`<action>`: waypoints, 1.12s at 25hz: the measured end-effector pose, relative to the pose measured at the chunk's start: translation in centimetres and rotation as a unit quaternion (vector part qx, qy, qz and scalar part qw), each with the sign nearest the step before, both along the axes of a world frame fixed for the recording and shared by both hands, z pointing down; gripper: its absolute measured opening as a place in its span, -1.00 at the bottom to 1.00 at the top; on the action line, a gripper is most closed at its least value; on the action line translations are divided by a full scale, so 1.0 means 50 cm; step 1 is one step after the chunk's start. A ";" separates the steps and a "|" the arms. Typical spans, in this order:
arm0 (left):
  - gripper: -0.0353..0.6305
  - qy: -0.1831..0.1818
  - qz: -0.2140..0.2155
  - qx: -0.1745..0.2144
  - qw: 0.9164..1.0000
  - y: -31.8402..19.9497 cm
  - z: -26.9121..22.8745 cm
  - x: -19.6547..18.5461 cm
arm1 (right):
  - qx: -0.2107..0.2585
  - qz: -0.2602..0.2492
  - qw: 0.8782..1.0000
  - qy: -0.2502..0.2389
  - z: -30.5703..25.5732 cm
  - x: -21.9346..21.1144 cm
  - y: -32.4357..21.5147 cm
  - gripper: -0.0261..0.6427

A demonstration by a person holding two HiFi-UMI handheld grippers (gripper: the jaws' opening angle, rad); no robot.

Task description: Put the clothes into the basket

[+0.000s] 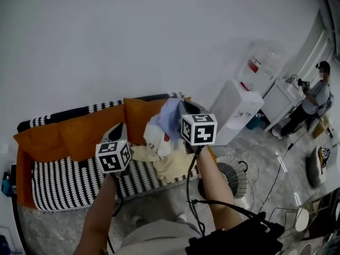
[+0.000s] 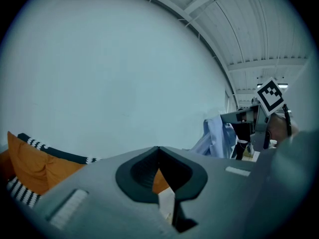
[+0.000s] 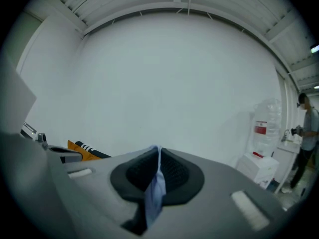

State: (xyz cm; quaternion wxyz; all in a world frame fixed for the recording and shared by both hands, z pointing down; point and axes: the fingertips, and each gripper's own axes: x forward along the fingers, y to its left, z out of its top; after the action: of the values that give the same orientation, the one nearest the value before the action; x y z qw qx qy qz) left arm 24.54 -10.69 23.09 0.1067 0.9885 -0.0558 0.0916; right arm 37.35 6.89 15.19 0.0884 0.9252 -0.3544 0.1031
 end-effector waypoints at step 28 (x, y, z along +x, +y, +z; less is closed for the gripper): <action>-0.91 0.018 0.218 0.047 0.975 0.763 -0.069 0.206 | 0.028 0.207 0.977 0.047 -0.138 0.049 0.872 -0.87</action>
State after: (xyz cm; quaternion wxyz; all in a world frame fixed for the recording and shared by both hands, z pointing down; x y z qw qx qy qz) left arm 34.85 27.47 19.63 0.0386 0.9823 0.1583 0.0925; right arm 39.80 50.47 8.28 0.0553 0.9845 -0.1531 0.0659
